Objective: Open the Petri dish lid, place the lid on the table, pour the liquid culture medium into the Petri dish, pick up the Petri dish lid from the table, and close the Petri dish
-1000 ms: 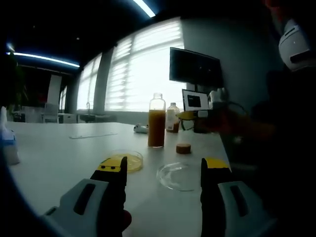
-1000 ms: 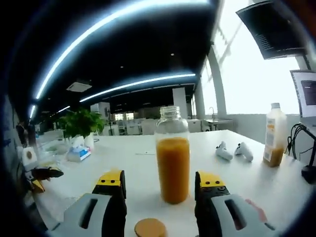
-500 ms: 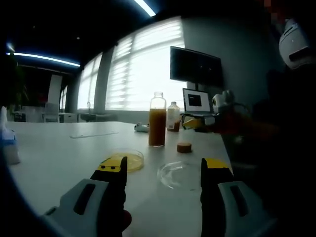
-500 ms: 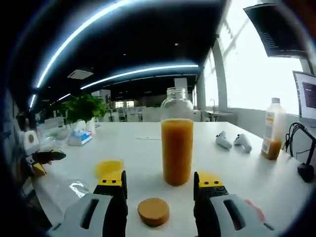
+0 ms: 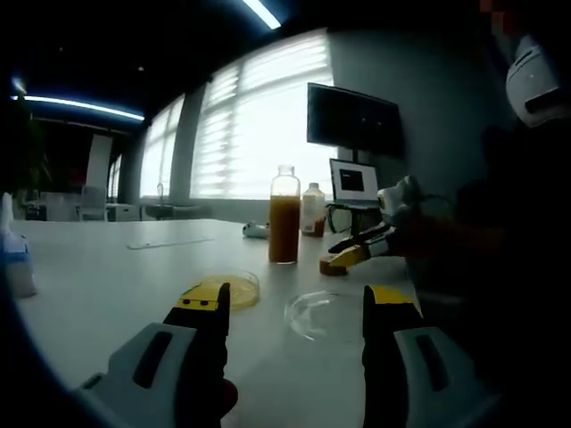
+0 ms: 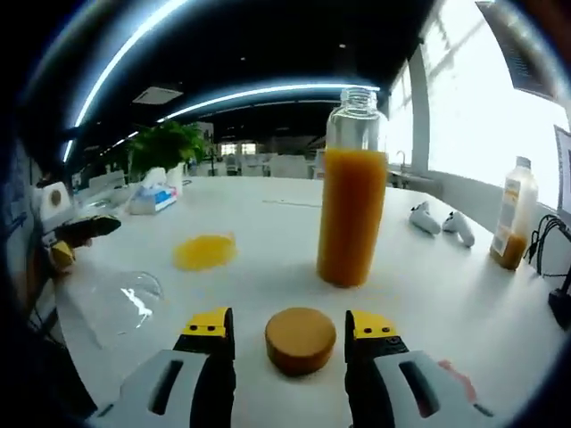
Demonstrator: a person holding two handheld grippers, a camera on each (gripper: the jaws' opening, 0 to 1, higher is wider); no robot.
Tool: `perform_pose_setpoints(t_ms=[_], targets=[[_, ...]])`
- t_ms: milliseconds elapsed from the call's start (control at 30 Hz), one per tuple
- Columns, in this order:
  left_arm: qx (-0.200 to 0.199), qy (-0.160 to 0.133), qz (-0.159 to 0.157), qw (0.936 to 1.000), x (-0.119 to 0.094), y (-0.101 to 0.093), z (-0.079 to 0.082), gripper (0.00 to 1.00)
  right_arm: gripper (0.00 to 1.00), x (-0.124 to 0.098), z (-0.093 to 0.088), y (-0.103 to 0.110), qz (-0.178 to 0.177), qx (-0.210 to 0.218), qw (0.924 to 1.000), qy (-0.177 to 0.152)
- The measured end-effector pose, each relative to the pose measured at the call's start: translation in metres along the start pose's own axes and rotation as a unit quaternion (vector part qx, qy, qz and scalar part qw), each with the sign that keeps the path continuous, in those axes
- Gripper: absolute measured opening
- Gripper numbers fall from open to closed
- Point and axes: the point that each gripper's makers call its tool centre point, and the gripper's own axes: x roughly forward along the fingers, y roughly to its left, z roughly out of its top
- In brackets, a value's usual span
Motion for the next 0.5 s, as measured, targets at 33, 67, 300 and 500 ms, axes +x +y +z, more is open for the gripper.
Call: perform_pose_setpoints(t_ms=[33,67,300,500], targets=[[0.001,0.0,0.0,1.0,0.0,0.0,0.0,0.51,0.42,0.0,0.0,-0.001,-0.001,0.0,1.0,0.0],[0.001,0.0,0.0,1.0,0.0,0.0,0.0,0.51,0.42,0.0,-0.001,-0.002,-0.003,0.005,1.0,0.004],[0.003,-0.001,0.001,1.0,0.0,0.0,0.0,0.51,0.41,0.003,-0.018,-0.002,-0.001,0.001,0.9993,0.038],[0.005,0.001,0.003,1.0,0.0,0.001,-0.001,0.51,0.36,0.003,-0.023,-0.005,-0.005,-0.001,0.9988,0.048]])
